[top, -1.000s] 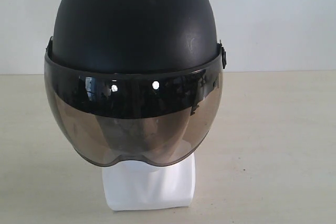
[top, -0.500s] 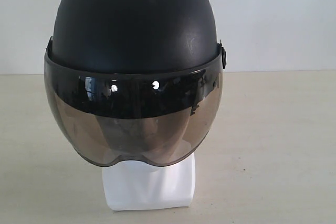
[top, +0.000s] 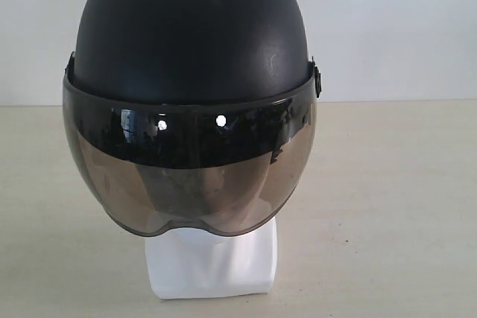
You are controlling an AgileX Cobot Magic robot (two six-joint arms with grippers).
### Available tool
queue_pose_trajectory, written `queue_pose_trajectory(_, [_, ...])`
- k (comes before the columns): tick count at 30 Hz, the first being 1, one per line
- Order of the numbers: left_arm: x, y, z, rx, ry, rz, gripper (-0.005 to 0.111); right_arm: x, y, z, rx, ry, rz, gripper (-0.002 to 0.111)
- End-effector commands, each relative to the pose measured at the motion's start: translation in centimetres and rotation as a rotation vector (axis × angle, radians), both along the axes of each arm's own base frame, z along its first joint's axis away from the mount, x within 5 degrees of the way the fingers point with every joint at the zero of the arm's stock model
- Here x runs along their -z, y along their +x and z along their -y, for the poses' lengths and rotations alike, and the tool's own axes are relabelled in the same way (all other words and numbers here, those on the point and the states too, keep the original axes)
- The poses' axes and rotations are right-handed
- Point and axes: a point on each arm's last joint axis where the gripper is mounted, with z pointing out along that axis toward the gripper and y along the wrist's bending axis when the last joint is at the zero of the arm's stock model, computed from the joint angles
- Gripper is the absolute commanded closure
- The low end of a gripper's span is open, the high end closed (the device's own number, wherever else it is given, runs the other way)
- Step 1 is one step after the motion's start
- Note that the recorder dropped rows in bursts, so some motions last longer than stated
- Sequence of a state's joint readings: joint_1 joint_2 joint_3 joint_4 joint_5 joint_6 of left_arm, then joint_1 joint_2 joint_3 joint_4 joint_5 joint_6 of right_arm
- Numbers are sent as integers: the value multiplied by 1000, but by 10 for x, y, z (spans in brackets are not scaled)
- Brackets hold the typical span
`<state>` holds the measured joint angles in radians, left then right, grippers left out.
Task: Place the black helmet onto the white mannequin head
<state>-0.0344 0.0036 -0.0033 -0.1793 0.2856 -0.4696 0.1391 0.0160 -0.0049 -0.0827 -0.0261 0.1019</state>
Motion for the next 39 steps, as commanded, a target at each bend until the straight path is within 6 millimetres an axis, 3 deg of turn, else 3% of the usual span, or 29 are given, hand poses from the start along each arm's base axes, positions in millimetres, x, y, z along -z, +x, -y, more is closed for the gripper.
queue_pose_trajectory(1, [1,0,0,-5,-14,1,102,7,0,0,11,-99,-53,107])
queue_pose_trajectory(16, [1,0,0,-5,-14,1,102,34,-3,2,7,-133,-343,107])
queue_pose_trajectory(39, [1,0,0,-5,-14,1,102,34,-3,2,8,-132,-343,107])
